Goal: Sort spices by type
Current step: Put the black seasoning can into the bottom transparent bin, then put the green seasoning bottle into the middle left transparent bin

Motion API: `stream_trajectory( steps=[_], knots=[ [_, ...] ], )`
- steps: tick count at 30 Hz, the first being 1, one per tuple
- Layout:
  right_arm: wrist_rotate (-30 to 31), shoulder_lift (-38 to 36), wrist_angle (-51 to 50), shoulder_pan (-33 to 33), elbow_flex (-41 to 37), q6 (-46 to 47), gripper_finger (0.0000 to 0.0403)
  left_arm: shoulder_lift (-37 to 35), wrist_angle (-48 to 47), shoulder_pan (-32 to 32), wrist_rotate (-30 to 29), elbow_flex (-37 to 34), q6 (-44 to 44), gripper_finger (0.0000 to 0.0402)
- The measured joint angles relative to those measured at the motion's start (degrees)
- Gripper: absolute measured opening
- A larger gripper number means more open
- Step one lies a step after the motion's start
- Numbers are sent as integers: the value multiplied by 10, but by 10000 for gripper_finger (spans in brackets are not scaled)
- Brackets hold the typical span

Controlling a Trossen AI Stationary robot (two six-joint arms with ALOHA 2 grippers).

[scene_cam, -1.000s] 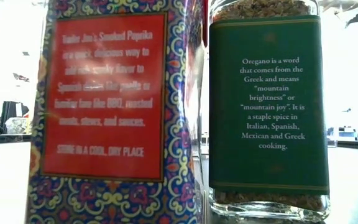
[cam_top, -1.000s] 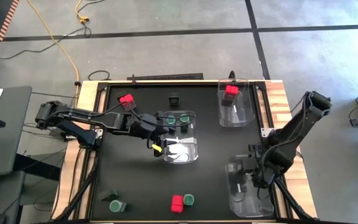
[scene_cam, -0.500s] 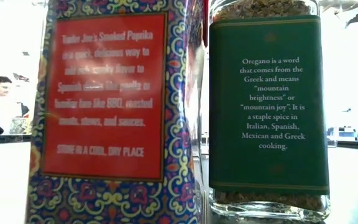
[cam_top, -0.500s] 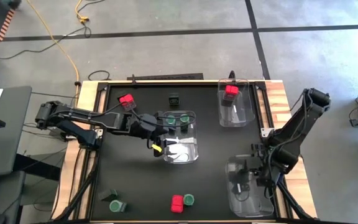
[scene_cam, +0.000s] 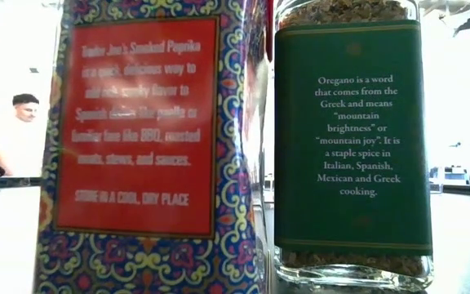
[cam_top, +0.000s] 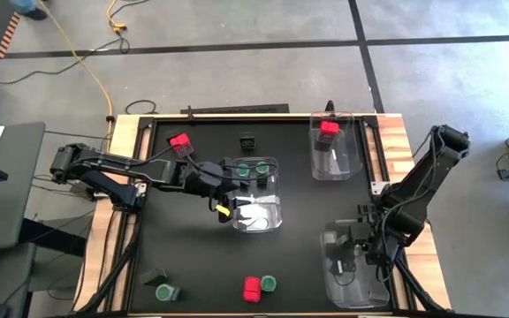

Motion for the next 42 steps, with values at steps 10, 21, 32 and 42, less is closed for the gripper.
stream_trajectory(
  steps=[10, 21, 32, 42],
  knots=[
    [-4, 0, -1, -2, 0, -1, 188, 0, 0, 0, 0, 0, 0, 249],
    [-5, 0, -1, -1, 0, -17, 191, 0, 0, 0, 0, 0, 0, 249],
    [-5, 0, 2, -1, 0, -19, 256, 0, 0, 0, 0, 0, 0, 249],
    [-5, 0, -77, -1, 58, -19, 265, 0, 0, 0, 0, 0, 0, 249]
  ],
)
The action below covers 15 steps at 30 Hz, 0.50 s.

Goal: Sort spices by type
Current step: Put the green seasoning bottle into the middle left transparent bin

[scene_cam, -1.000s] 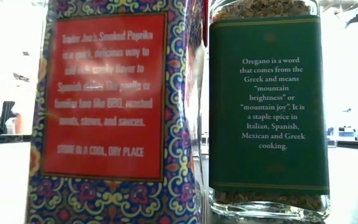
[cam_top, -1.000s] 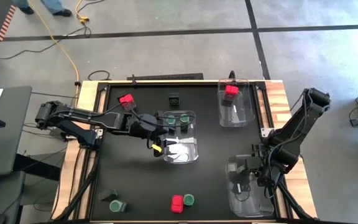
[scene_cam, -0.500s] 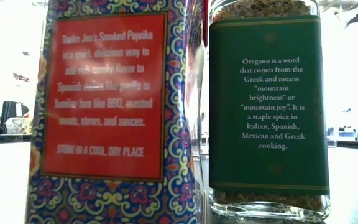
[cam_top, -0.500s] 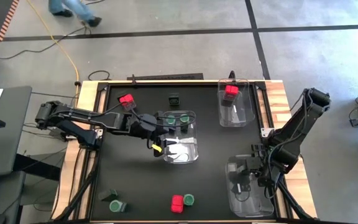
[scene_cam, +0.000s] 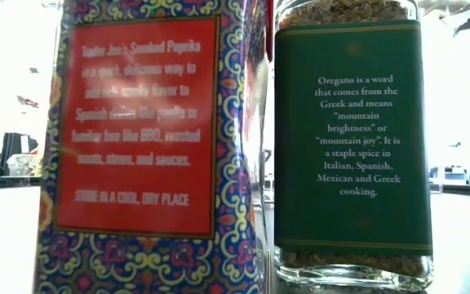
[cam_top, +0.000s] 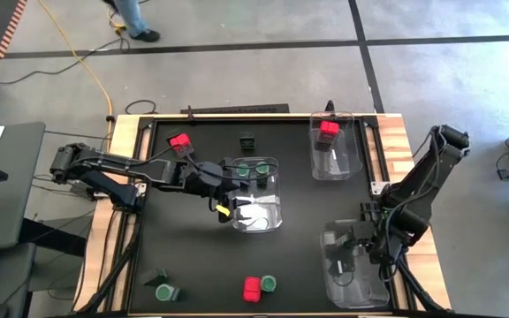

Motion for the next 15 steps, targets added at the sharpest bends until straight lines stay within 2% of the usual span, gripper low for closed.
stream_trajectory(
  steps=[8, 13, 15],
  knots=[
    [3, 0, -50, 0, 56, 18, 265, 0, 0, 0, 0, 0, 0, 249],
    [59, 0, -52, 0, 97, 19, 265, 0, 0, 0, 0, 0, 1, 249],
    [94, 0, -50, 0, 114, 19, 265, 0, 0, 0, 0, 0, 30, 249]
  ],
)
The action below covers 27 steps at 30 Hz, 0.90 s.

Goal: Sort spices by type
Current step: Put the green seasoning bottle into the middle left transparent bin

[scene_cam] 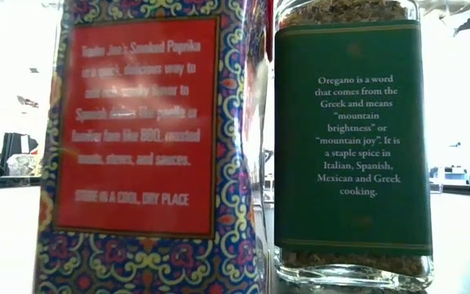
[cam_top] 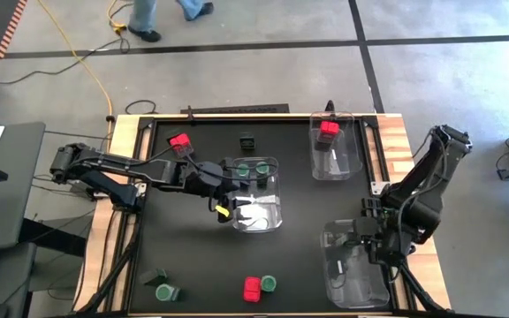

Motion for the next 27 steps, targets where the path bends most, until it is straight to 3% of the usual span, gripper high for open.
stream_trajectory(
  steps=[4, 8, 20, 27],
  knots=[
    [66, 0, 24, 0, 31, 0, 265, 0, 0, 0, 0, 0, 100, 249],
    [112, 0, 107, -1, 43, 0, 265, 0, 0, 0, 0, 0, 108, 249],
    [118, 41, 298, -128, 42, -38, 265, 0, 2, 1, 0, 0, 62, 249],
    [117, 75, 323, -218, 42, -60, 265, 0, -4, 1, -17, 0, 40, 249]
  ],
)
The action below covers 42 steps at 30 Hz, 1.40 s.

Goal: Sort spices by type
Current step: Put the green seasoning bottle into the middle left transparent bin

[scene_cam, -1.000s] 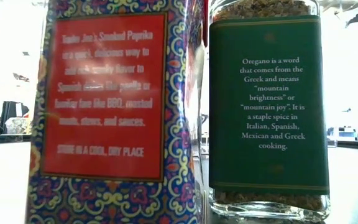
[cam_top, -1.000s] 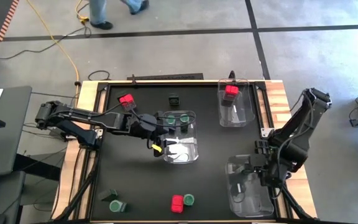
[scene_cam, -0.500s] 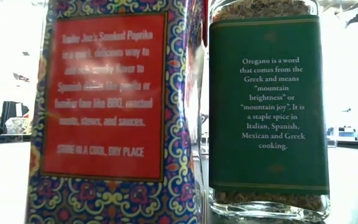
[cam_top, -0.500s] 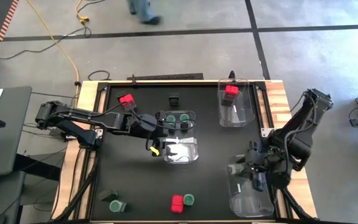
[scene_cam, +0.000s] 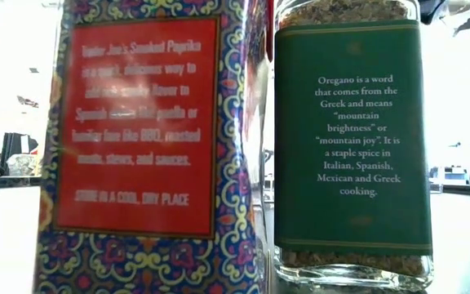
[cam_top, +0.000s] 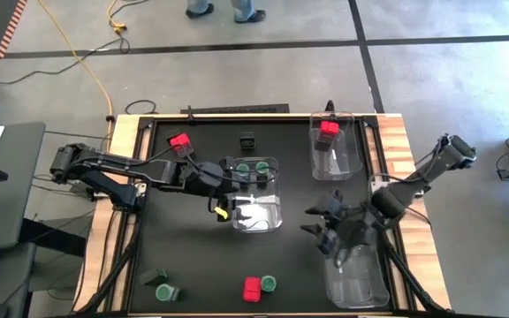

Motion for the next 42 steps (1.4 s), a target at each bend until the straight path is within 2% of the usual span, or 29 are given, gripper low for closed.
stream_trajectory(
  steps=[4, 9, 12, 15, 19, 21, 25, 29, 30, 33, 36, 42],
  knots=[
    [-10, 14, -4, -28, 0, 16, 265, 1, -74, -6, -25, 25, -51, 249],
    [-36, 3, -67, -31, 0, 48, 265, 21, -204, -61, -153, 106, -148, 249],
    [-36, -15, -117, -17, 0, 40, 265, 48, -235, -100, -222, 172, -224, 249],
    [-36, -34, -168, 10, 0, 14, 265, 103, -266, -128, -268, 245, -325, 249],
    [-37, -71, -251, 66, 0, 23, 265, 206, -332, -155, -308, 357, -483, 249],
    [-36, -91, -286, 100, 0, 46, 265, 260, -360, -166, -308, 420, -562, 249],
    [-29, -126, -327, 167, 0, 87, 265, 369, -454, -177, -301, 562, -667, 249],
    [-3, -153, -340, 216, 0, 104, 265, 463, -563, -178, -219, 708, -789, 249],
    [-2, -158, -344, 223, 0, 103, 265, 480, -573, -178, -198, 724, -809, 249],
    [0, -166, -359, 236, 0, 108, 265, 480, -503, -183, -140, 676, -863, 249],
    [2, -168, -363, 240, 0, 109, 265, 490, -490, -189, -93, 668, -904, 249],
    [16, -168, -368, 242, 0, 91, 265, 496, -506, -206, -84, 668, -961, 249]
  ],
)
